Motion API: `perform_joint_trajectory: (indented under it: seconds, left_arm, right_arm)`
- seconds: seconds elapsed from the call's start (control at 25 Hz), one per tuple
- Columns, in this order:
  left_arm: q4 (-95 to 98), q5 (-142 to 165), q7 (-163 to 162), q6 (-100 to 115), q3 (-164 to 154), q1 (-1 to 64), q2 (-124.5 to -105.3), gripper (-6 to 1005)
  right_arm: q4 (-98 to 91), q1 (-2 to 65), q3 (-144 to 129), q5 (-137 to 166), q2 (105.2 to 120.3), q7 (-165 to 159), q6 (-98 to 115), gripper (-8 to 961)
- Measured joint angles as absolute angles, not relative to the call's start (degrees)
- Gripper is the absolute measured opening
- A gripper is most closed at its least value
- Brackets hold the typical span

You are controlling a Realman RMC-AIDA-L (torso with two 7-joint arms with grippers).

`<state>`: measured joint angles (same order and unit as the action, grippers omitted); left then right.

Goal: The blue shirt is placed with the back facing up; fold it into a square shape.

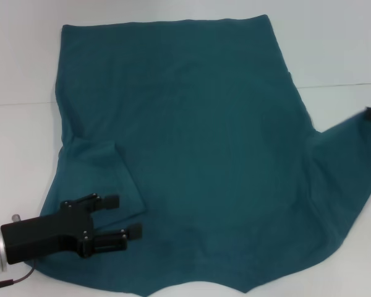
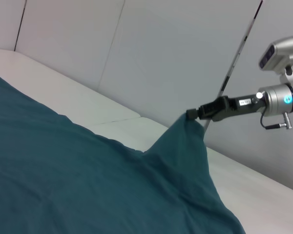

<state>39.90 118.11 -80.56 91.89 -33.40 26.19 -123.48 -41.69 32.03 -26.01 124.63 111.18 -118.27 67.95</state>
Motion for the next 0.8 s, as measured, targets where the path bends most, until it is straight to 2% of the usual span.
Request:
perform_joint_trajectory:
  seconds: [0.16,0.4,0.52,0.64,0.8]
  left_arm:
    - [39.9,118.1,-80.6,91.8,-33.4,26.1,-123.47,951]
    - [39.9,118.1,-80.6,91.8,-33.3,25.9,-123.42,951]
    - [39.9,118.1,-80.6,91.6,-33.3,25.6,-123.41,951]
    - [39.9,118.1,-80.6,91.5,-33.3,25.4,-123.40,951]
    - [39.9,118.1,-80.6,91.2,-33.3,25.3,-123.47,951]
  right_arm:
    - [-41.5,34.9,-27.8,122.9,112.46,-118.0,70.0,58]
    - [-41.1,40.0,-36.9,123.0,116.65,-116.4,69.1,80]
    - [-42.1,40.7,-39.7,123.1,118.11,-116.4,67.1,91]
    - [-42.6,40.6,-39.9,123.0,118.22,-116.5,66.6,237]
    - [-42.8,39.3,-39.6,123.2,116.91,-118.6,66.1,422]
